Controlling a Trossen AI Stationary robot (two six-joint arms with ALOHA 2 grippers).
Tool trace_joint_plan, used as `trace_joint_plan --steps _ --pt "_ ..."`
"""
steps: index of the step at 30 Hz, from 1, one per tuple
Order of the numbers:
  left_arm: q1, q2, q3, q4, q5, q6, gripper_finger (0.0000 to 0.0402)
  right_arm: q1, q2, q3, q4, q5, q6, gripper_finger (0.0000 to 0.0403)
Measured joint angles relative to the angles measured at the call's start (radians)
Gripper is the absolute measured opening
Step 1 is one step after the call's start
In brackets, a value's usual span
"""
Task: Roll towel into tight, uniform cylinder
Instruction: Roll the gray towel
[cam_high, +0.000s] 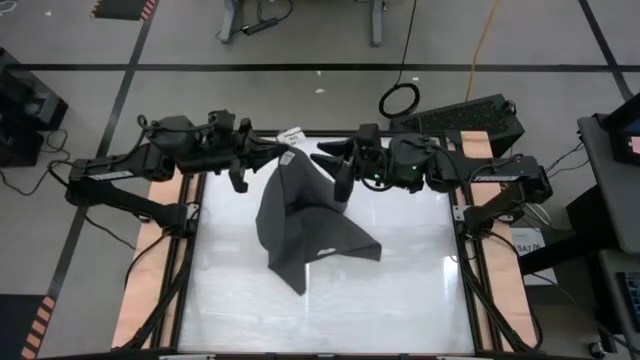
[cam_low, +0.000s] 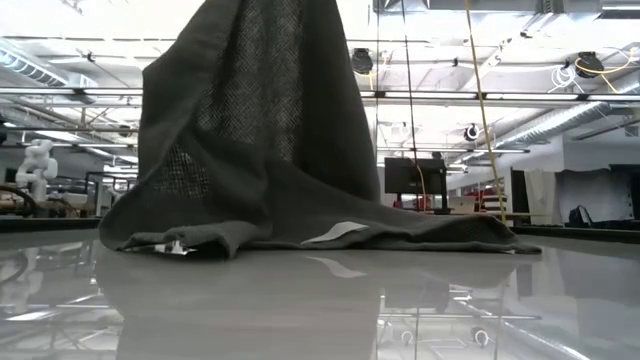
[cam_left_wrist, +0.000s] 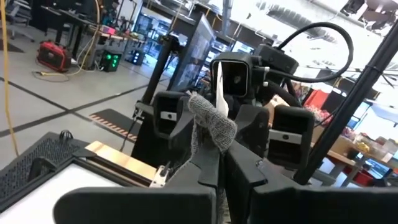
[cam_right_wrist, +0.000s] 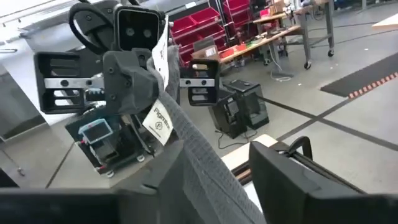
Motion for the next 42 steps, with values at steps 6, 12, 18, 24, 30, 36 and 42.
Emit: trace_joint_plan --steps 6,12,18,24,30,36,42 --pt "0.000 0.006 0.000 0.001 0.009 0.000 0.0011 -0.021 0.001 0.001 -0.009 -0.161 -0.050 0.0212" --pt "0.000 0.012 0.000 0.002 0.072 0.000 0.0011 -0.053 0.009 0.001 -0.015 -0.202 -0.076 0.0214" --pt "0.000 0.012 -0.001 0.003 0.117 0.001 0.0011 -0.082 0.008 0.001 -0.007 -0.308 -0.182 0.0201" --pt "0.000 0.013 -0.001 0.003 0.116 0.009 0.0011 -0.096 0.014 0.001 -0.018 -0.388 -0.183 0.0146" --pt "0.000 0.021 -0.001 0.002 0.116 0.036 0.0011 -0.095 0.047 0.002 0.002 -0.361 -0.234 0.0117" --pt "0.000 0.021 -0.001 0.002 0.116 0.044 0.0011 -0.095 0.069 0.002 0.003 -0.356 -0.204 0.0045" --pt "0.000 0.011 -0.002 -0.016 0.153 0.044 0.0020 -0.091 0.070 0.002 -0.011 -0.291 -0.134 0.0009"
